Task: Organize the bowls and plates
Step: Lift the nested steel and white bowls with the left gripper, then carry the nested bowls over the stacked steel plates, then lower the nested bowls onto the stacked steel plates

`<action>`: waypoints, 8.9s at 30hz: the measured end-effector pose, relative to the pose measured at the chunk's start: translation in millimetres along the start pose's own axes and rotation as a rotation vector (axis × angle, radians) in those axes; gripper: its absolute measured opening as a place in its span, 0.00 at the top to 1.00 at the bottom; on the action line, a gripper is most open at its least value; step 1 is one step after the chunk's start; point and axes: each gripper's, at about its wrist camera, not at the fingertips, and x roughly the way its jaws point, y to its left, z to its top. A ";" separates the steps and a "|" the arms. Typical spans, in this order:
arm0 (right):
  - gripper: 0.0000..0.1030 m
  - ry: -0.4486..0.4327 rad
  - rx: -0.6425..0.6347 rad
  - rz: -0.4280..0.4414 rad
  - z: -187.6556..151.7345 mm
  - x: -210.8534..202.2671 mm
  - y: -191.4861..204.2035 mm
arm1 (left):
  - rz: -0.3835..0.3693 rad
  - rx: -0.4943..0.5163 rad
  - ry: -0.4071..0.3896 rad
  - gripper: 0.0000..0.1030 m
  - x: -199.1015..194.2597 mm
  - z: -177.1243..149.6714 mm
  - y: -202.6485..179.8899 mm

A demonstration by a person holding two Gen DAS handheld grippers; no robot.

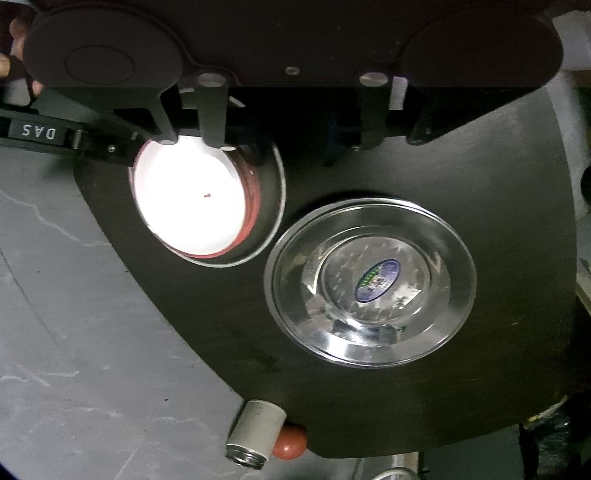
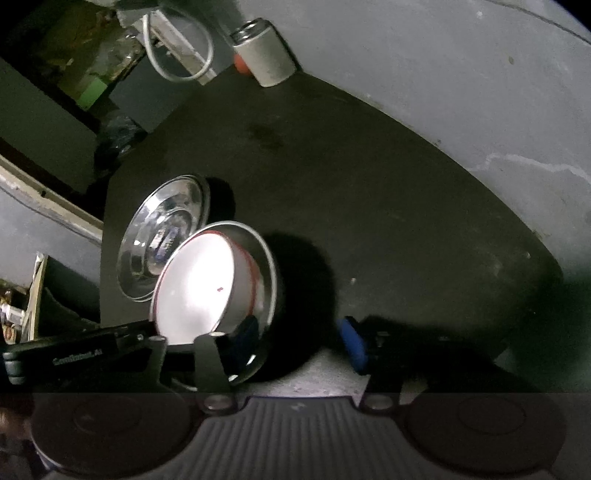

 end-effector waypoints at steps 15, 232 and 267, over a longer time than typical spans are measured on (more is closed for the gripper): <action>0.71 0.025 -0.075 0.040 0.2 5.4 16.1 | -0.038 0.025 -0.021 0.87 -1.5 0.2 -0.5; 0.43 -0.104 -0.533 0.025 59.8 64.5 129.3 | 0.252 -0.284 -0.265 0.59 -25.9 51.7 74.6; 0.15 -0.164 -0.536 0.062 61.1 50.0 121.6 | 0.310 -0.269 -0.346 0.30 -41.6 46.0 56.1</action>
